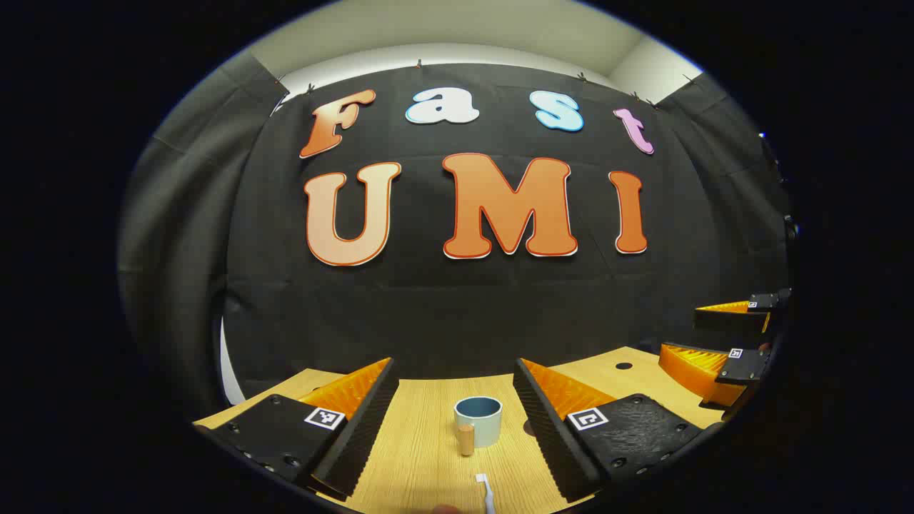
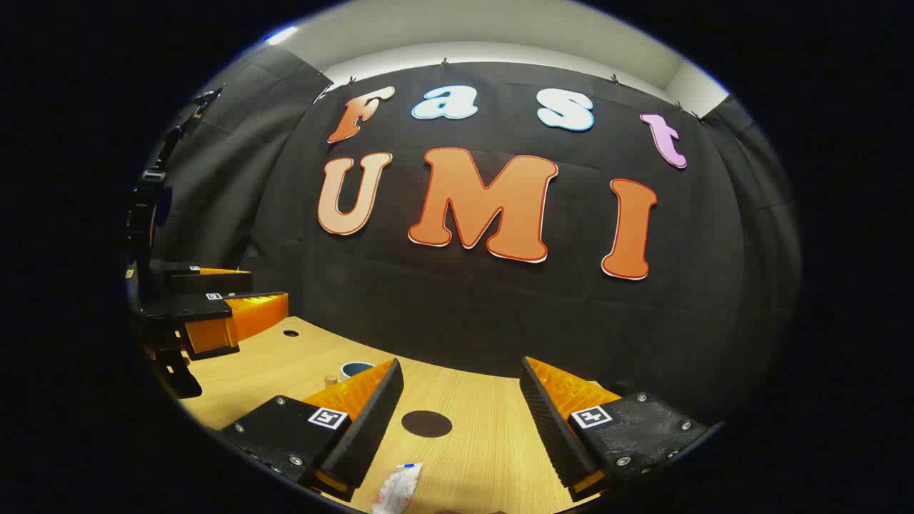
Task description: Put the toothbrush and toothpaste on the desktop into the cup, then pick up the cup and place it on the coaster on the desktop.
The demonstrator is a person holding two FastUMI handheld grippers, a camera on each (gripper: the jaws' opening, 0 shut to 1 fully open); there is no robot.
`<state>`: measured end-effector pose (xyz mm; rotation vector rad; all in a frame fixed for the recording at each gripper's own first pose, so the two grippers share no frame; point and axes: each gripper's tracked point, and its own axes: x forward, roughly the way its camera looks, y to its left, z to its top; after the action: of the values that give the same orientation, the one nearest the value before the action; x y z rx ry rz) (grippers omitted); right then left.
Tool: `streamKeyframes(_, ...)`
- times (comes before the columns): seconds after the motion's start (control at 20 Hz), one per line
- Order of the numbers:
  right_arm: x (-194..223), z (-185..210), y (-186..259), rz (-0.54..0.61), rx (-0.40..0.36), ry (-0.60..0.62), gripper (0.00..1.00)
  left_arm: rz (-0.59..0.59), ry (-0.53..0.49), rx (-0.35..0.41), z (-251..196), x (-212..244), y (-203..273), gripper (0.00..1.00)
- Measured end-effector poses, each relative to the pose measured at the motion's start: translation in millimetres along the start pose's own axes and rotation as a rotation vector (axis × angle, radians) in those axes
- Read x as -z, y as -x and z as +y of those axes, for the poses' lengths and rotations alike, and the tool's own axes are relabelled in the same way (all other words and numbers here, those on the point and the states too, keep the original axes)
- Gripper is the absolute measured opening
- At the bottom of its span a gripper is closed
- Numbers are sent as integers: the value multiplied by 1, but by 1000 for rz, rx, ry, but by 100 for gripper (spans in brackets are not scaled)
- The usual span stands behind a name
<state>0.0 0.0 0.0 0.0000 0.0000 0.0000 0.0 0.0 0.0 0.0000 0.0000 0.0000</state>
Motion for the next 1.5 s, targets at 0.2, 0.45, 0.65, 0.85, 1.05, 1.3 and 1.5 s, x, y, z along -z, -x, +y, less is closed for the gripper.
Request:
streamKeyframes(0.2,-4,-2,-3,-18,5,-3,98,13,20,-2,-4,5,-4,97)
streamKeyframes(0.45,-6,-6,-5,-16,1,-33,98,4,17,-17,3,-1,-8,97)
streamKeyframes(0.65,-4,-12,-5,-4,-3,-47,98,4,1,-20,5,-5,-6,96)
streamKeyframes(0.85,4,-12,-2,40,-12,-46,98,52,-17,-8,3,5,-9,96)
streamKeyframes(1.05,27,-11,1,154,-37,-39,98,155,-30,40,-8,25,-12,97)
streamKeyframes(1.3,58,-2,9,296,-90,-64,98,289,-23,60,-15,57,-10,97)
streamKeyframes(1.5,83,12,13,385,-127,-27,96,424,-2,101,-28,92,-5,97)
